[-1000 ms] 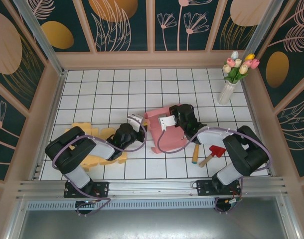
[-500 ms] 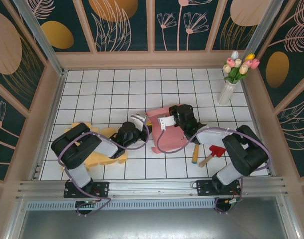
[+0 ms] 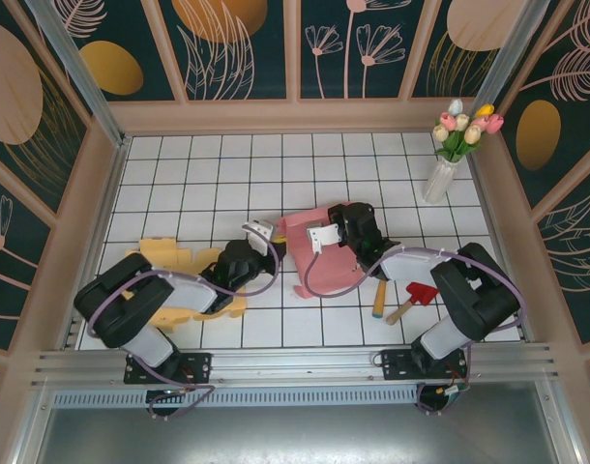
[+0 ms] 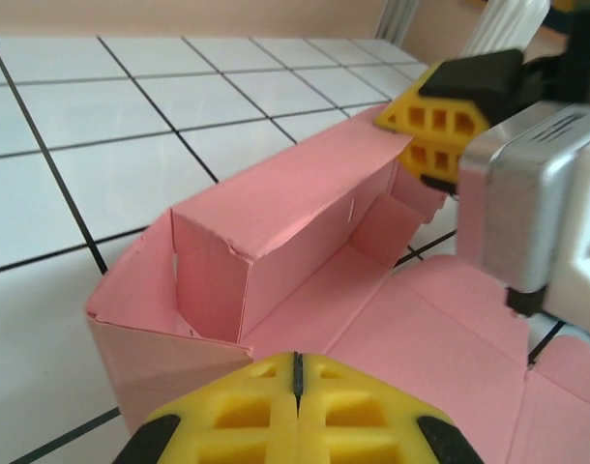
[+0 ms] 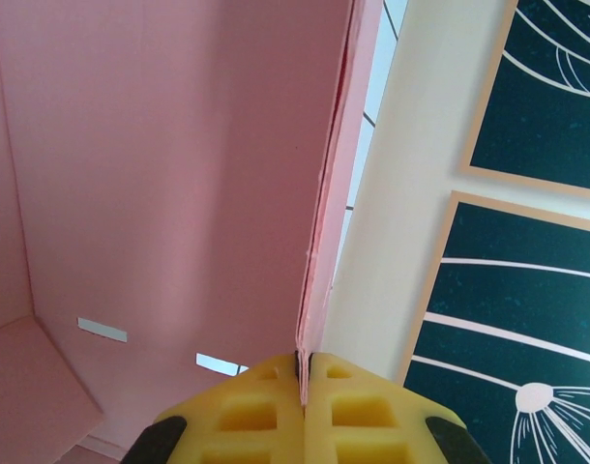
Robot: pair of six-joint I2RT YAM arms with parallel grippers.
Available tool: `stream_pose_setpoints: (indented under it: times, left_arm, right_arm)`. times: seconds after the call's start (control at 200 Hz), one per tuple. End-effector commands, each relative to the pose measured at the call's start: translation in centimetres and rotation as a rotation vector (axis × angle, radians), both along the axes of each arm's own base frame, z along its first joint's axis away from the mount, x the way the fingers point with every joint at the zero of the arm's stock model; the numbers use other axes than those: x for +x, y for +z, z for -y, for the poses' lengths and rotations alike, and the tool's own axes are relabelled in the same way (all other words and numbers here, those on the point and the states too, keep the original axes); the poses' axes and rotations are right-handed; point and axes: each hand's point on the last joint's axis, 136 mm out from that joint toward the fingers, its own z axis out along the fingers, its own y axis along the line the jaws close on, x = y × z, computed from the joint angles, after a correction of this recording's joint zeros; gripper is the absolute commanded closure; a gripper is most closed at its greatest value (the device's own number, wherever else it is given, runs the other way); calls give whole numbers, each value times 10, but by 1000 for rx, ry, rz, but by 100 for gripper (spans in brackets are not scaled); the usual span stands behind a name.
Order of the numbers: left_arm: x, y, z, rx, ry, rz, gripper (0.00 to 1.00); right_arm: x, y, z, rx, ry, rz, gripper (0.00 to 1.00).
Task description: Fold the paper box
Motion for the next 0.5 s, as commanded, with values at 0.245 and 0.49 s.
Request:
stream_pose_setpoints:
  times: [0.245,0.49]
  left_arm:
    - [23,-30,-52,23,136,-105,100]
    - [28,-27,-17,0,-28,-81,100]
  right_arm:
    - [-16,-37,6,-91,22,-126,100]
    - [-17,-36,7,-98,18,-122,100]
